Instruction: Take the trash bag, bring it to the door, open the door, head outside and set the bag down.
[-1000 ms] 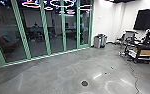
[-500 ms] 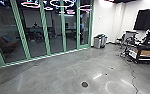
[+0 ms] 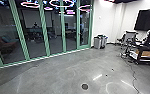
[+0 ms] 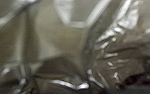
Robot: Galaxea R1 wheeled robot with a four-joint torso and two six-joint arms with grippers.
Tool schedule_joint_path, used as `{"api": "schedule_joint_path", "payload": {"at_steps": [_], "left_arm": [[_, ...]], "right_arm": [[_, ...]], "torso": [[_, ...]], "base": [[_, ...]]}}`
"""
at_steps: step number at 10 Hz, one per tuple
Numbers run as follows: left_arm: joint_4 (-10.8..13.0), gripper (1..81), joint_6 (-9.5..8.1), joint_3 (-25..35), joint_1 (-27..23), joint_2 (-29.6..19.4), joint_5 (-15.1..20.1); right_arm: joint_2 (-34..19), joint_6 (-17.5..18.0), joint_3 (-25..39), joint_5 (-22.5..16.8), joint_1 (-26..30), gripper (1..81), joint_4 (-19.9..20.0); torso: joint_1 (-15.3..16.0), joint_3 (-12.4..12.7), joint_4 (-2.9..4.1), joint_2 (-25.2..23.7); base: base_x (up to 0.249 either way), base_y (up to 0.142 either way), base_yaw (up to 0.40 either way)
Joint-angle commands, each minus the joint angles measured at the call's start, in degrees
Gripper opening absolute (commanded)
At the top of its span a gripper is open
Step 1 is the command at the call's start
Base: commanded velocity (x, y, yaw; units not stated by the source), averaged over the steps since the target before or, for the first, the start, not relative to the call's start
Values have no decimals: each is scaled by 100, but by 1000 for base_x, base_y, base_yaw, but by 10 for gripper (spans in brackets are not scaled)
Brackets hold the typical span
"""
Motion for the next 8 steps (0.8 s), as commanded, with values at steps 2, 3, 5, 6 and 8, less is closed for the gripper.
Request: {"api": "schedule_joint_path", "payload": {"at_steps": [2, 3, 5, 6, 8], "left_arm": [[-16, 10, 44, 2, -351, -12, 374], [-7, 10, 44, 2, -360, -12, 374], [-15, 10, 44, 2, -351, -12, 374], [-7, 10, 44, 2, -359, -12, 374], [-7, 10, 44, 2, -360, -12, 374]], "right_arm": [[28, -23, 28, -391, 331, 811, -31], [36, -15, 28, -391, 340, 811, -31], [37, -15, 28, -391, 340, 811, -31], [37, -15, 28, -391, 340, 811, -31], [37, -23, 28, -391, 331, 811, -22]], "torso": [[0, 0, 0, 0], [2, 0, 0, 2], [2, 0, 0, 2], [2, 0, 0, 2], [2, 0, 0, 2]], "base": [[133, 0, 0], [133, 0, 0], [133, 0, 0], [133, 0, 0], [133, 0, 0]]}}
